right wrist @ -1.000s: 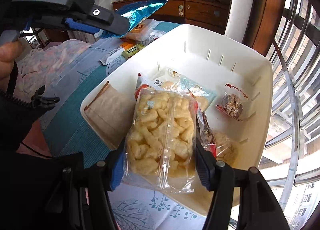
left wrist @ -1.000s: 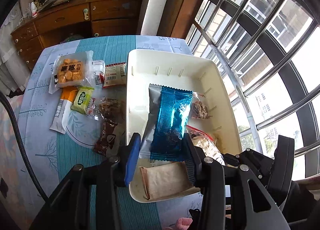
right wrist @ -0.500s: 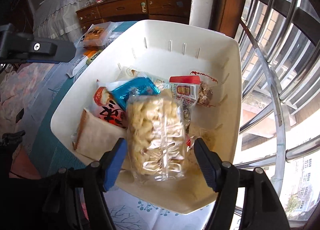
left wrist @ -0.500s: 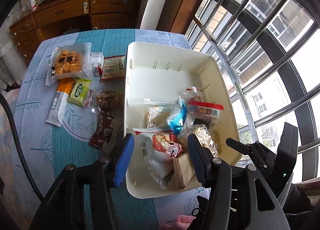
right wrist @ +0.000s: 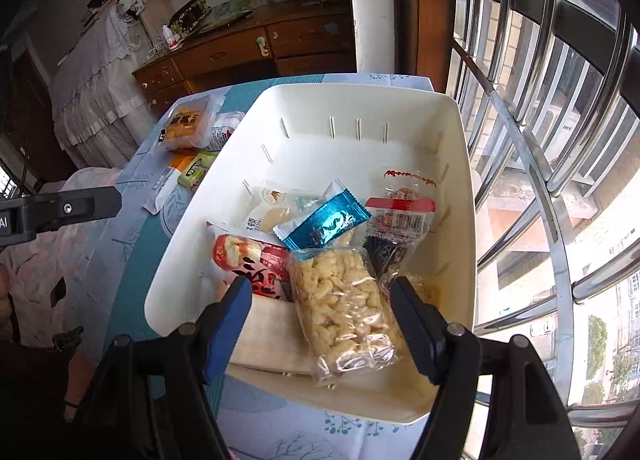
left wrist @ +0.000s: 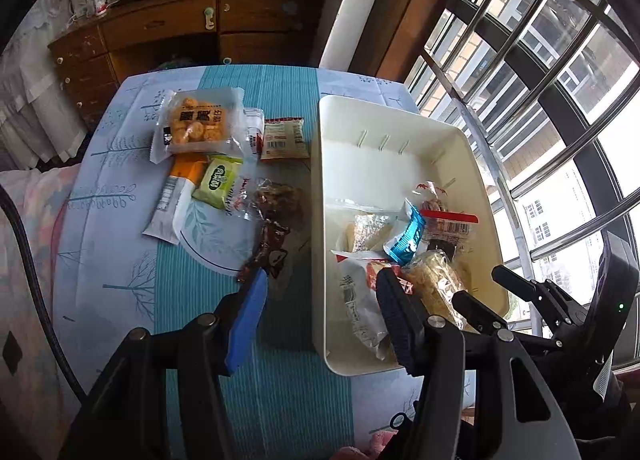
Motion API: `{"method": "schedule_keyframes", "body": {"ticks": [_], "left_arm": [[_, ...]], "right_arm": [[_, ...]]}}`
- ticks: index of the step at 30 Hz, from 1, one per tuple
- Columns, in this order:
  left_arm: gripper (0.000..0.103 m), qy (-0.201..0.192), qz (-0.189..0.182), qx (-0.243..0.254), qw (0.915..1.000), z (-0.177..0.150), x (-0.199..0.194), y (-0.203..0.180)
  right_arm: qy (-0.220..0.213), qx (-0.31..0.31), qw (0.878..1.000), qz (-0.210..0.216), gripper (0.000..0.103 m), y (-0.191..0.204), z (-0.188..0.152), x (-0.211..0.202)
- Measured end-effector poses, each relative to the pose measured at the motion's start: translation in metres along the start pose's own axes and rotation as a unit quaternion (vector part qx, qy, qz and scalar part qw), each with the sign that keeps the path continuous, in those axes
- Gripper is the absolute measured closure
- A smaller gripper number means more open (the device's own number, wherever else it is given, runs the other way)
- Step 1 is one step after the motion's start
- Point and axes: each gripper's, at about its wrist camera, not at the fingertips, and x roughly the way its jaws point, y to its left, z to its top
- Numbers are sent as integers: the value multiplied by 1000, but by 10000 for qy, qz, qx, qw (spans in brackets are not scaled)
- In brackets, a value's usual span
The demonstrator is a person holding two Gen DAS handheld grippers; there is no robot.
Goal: Organize snacks
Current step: 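Withdraw both tools from the tray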
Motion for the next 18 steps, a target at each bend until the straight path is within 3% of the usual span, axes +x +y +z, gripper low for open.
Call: {"method": "schedule_keyframes", "body": {"ticks": [4, 11, 18], "left_arm": [[37, -150, 140, -38, 9998, 2, -15, 18], [35, -275, 507, -71, 9983, 2, -34, 57], [32, -190, 503, -58, 9985, -6, -43, 104]], "right_arm": [[-96, -73, 9999, -39, 31, 18, 7, -5], [-221, 24, 9997, 65, 31, 53, 28, -11], [-364, 105, 9992, 130, 31, 100, 41, -14]]}}
